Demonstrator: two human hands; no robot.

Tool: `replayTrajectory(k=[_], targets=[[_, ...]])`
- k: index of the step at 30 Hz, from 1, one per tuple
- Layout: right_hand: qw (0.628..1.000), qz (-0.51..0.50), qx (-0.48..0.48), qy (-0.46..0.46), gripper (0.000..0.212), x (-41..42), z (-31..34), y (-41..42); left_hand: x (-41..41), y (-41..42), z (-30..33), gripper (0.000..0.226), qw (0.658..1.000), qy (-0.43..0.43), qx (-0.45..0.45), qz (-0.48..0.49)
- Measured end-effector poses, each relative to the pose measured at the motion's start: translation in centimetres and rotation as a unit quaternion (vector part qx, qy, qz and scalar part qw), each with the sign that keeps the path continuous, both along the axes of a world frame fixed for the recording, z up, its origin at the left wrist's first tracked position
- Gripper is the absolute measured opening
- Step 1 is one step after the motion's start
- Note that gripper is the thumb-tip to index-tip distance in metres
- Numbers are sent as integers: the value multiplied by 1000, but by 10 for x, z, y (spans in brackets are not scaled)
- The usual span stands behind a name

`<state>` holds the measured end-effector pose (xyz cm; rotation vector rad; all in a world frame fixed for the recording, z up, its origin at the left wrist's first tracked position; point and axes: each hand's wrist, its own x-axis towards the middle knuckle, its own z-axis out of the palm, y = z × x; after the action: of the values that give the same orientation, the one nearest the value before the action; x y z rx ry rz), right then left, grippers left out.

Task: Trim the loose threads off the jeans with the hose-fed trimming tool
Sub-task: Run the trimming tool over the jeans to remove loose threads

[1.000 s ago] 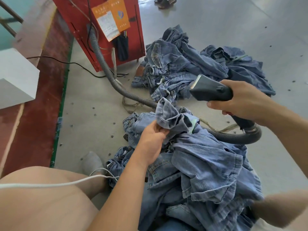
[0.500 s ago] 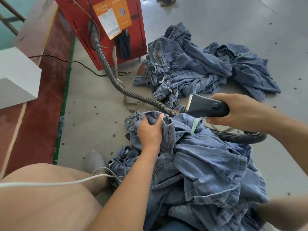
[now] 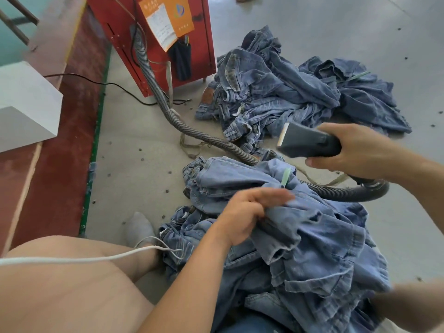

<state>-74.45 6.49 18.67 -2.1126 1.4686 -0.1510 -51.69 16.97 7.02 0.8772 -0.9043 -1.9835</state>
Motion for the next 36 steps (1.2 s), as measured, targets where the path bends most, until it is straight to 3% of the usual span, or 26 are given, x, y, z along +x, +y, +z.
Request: replayTrajectory(k=[2, 4, 6, 7, 12, 16, 19, 22, 24, 26, 28, 30, 32, 34, 36], targets=[[998, 61, 1, 29, 30, 6, -6, 4, 1, -1, -11, 51, 966, -12, 121, 228], [994, 104, 12, 42, 32, 12, -13, 7, 2, -1, -27, 37, 921, -148, 121, 340], [990, 127, 17, 54, 32, 15, -16, 9, 1, 3, -38, 33, 890, -310, 87, 322], [988, 139, 18, 60, 33, 14, -16, 10, -1, 5, -44, 36, 884, -349, 85, 298], [945, 287, 58, 143, 40, 24, -12, 31, 7, 6, -47, 78, 909, -283, 219, 215], [905, 393, 54, 154, 41, 46, -15, 60, 23, 2, -48, 94, 929, -318, 162, 102], [922, 367, 66, 102, 42, 50, -4, 55, 23, 2, -49, 71, 929, -359, 40, 77], [969, 238, -1, 63, 39, 40, -15, 22, 21, 5, -57, 37, 912, -400, -69, 64], [987, 139, -16, 81, 38, 41, -37, -2, 23, 5, -59, 28, 936, -346, -21, 51], [992, 82, 17, 91, 41, 53, -65, -11, 26, -2, -62, 26, 960, -244, 103, 89], [991, 82, 47, 91, 49, 68, -89, -4, 29, -15, -76, 26, 929, -264, 165, 201], [984, 120, 60, 115, 53, 77, -103, 11, 36, -28, -94, 18, 865, -288, 239, 333], [977, 158, 53, 133, 50, 76, -107, 31, 48, -40, -110, 13, 828, -166, 353, 403], [973, 192, 54, 114, 43, 71, -103, 53, 63, -50, -126, 38, 802, -17, 442, 402], [964, 232, 80, 103, 36, 65, -101, 74, 74, -62, -133, 60, 805, 39, 450, 384]])
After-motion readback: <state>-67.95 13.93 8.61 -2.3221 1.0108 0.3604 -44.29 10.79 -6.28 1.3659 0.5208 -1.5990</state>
